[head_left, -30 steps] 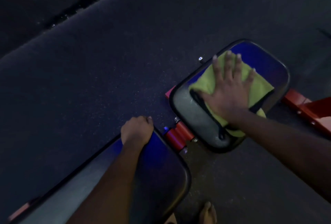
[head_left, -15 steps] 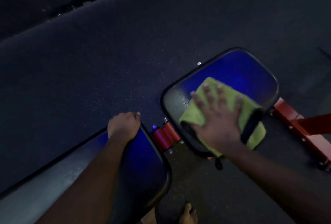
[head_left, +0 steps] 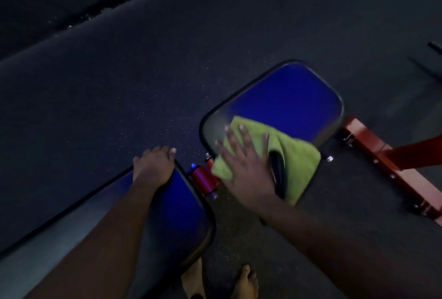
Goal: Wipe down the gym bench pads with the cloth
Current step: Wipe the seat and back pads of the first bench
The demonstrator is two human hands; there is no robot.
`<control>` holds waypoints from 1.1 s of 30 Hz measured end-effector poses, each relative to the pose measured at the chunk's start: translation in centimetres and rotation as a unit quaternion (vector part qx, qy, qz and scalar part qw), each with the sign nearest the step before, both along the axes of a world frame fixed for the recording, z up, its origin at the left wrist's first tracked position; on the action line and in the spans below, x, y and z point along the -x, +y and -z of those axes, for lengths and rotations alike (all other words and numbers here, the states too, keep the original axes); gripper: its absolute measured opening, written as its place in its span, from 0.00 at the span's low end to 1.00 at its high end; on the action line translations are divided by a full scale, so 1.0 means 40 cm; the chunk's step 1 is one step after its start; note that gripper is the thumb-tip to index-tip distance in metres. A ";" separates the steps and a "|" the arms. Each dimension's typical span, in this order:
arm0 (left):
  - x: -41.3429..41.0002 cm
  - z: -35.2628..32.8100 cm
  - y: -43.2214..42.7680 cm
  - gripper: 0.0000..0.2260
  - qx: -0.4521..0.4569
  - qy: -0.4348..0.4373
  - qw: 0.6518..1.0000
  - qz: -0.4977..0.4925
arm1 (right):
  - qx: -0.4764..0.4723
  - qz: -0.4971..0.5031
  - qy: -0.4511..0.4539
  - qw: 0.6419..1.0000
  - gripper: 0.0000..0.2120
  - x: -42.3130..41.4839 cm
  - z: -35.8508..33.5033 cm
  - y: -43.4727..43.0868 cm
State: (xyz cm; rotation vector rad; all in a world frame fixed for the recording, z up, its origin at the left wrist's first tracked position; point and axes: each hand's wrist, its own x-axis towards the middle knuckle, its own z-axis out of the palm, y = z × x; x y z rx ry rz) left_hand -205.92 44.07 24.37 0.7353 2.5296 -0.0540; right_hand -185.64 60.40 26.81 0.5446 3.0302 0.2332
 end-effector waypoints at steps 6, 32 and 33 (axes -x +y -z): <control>-0.016 0.001 0.018 0.21 0.008 0.042 0.999 -0.025 | 0.016 0.093 0.057 0.994 0.42 -0.227 0.004 0.063; -0.078 -0.073 0.166 0.20 -0.292 -0.122 0.947 -0.053 | 0.050 0.314 0.101 0.943 0.35 0.019 -0.142 0.439; -0.078 -0.072 0.164 0.22 -0.294 -0.133 0.945 -0.050 | 0.067 0.362 0.111 0.923 0.36 0.051 -0.152 0.465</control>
